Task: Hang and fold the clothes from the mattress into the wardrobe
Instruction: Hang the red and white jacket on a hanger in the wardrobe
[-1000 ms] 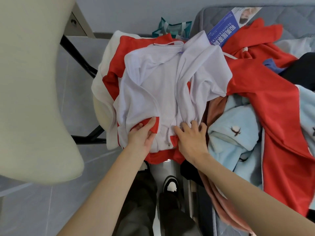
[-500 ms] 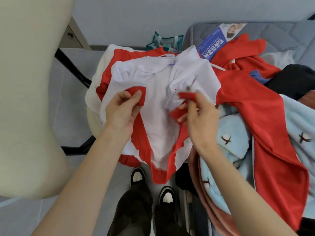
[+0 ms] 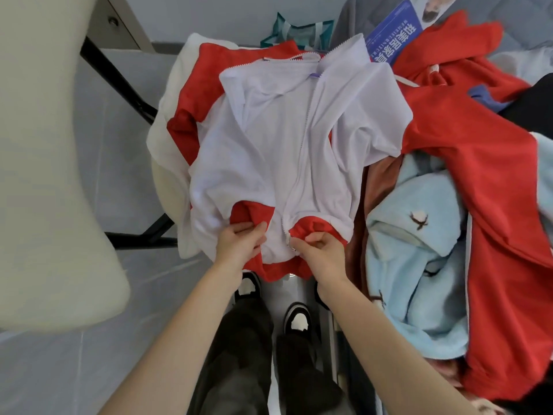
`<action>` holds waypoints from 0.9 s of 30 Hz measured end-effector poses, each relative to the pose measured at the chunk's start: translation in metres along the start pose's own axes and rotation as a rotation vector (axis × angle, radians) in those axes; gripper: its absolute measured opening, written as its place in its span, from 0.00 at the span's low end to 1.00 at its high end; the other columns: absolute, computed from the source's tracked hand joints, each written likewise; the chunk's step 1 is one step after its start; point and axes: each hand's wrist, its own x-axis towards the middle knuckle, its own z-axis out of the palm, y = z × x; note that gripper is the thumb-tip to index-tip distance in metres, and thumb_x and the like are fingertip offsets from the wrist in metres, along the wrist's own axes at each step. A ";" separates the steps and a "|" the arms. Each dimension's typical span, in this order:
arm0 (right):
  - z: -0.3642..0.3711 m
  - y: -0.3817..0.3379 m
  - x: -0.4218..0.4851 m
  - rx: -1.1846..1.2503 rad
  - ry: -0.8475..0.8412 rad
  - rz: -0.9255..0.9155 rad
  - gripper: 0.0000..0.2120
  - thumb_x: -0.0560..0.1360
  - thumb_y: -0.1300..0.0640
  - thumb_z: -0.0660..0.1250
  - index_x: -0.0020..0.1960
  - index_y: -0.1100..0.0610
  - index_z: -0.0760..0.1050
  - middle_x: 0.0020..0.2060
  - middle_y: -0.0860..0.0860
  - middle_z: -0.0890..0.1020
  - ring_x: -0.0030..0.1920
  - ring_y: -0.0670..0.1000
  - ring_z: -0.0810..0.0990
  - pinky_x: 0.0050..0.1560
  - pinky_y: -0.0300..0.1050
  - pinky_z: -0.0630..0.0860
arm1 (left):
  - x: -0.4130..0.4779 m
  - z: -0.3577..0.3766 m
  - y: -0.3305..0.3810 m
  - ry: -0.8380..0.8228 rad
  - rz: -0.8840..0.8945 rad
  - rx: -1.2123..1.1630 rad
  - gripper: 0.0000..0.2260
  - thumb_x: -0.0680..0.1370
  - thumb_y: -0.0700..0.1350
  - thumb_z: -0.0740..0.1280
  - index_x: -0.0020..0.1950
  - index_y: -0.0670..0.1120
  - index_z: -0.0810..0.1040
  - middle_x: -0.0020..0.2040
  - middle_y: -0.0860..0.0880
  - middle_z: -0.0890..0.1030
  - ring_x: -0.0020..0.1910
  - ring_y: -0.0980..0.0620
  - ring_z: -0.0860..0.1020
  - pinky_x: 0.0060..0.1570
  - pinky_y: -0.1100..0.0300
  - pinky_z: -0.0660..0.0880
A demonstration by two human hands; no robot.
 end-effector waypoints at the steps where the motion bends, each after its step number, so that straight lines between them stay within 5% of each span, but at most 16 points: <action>1: 0.000 -0.001 0.001 0.062 0.007 0.004 0.15 0.69 0.63 0.74 0.35 0.55 0.69 0.34 0.53 0.77 0.40 0.52 0.76 0.49 0.47 0.75 | -0.001 0.001 -0.001 -0.038 -0.004 0.104 0.08 0.75 0.45 0.71 0.50 0.45 0.75 0.45 0.49 0.79 0.44 0.54 0.78 0.45 0.61 0.77; 5: -0.008 -0.004 0.000 0.134 -0.147 -0.047 0.23 0.71 0.66 0.72 0.31 0.52 0.60 0.31 0.54 0.68 0.38 0.54 0.71 0.46 0.48 0.73 | 0.002 0.009 0.004 -0.117 -0.005 0.356 0.17 0.73 0.57 0.70 0.47 0.42 0.80 0.44 0.48 0.79 0.45 0.52 0.77 0.53 0.55 0.76; 9: -0.023 -0.002 -0.002 0.151 -0.280 -0.047 0.17 0.72 0.66 0.71 0.34 0.55 0.66 0.33 0.56 0.73 0.36 0.53 0.74 0.42 0.45 0.75 | 0.001 0.020 0.016 -0.178 0.066 0.383 0.15 0.71 0.53 0.74 0.33 0.46 0.75 0.33 0.53 0.80 0.36 0.58 0.78 0.36 0.70 0.73; 11: -0.027 -0.005 -0.004 0.113 -0.254 -0.041 0.07 0.73 0.64 0.71 0.45 0.65 0.73 0.39 0.59 0.77 0.41 0.55 0.78 0.45 0.45 0.78 | -0.003 0.024 0.021 -0.203 0.099 0.357 0.10 0.70 0.49 0.76 0.35 0.45 0.80 0.31 0.56 0.81 0.31 0.62 0.79 0.30 0.73 0.72; 12: -0.027 -0.006 -0.005 0.071 -0.218 -0.028 0.10 0.74 0.63 0.70 0.51 0.67 0.73 0.41 0.59 0.78 0.42 0.53 0.80 0.45 0.44 0.79 | -0.005 0.026 0.023 -0.205 0.118 0.366 0.10 0.69 0.49 0.76 0.37 0.43 0.81 0.31 0.55 0.82 0.29 0.64 0.78 0.29 0.73 0.72; 15: -0.027 -0.007 -0.011 0.043 -0.201 -0.007 0.13 0.74 0.60 0.71 0.56 0.60 0.73 0.43 0.52 0.80 0.43 0.48 0.81 0.41 0.40 0.79 | -0.012 0.029 0.030 -0.230 0.130 0.362 0.12 0.67 0.51 0.77 0.38 0.43 0.82 0.32 0.54 0.83 0.32 0.64 0.79 0.33 0.71 0.73; 21: -0.022 -0.010 -0.016 0.334 -0.429 0.091 0.06 0.74 0.59 0.70 0.49 0.60 0.76 0.34 0.52 0.77 0.34 0.45 0.75 0.31 0.34 0.70 | -0.019 0.032 0.042 -0.245 0.154 0.333 0.19 0.65 0.49 0.78 0.44 0.35 0.83 0.41 0.41 0.85 0.43 0.46 0.84 0.49 0.54 0.80; 27: -0.031 -0.020 -0.019 0.080 -0.425 -0.094 0.07 0.76 0.58 0.68 0.45 0.59 0.84 0.29 0.54 0.74 0.31 0.46 0.71 0.36 0.36 0.70 | -0.023 0.036 0.043 -0.206 0.266 0.328 0.15 0.66 0.47 0.78 0.41 0.36 0.83 0.39 0.43 0.85 0.41 0.48 0.84 0.46 0.56 0.80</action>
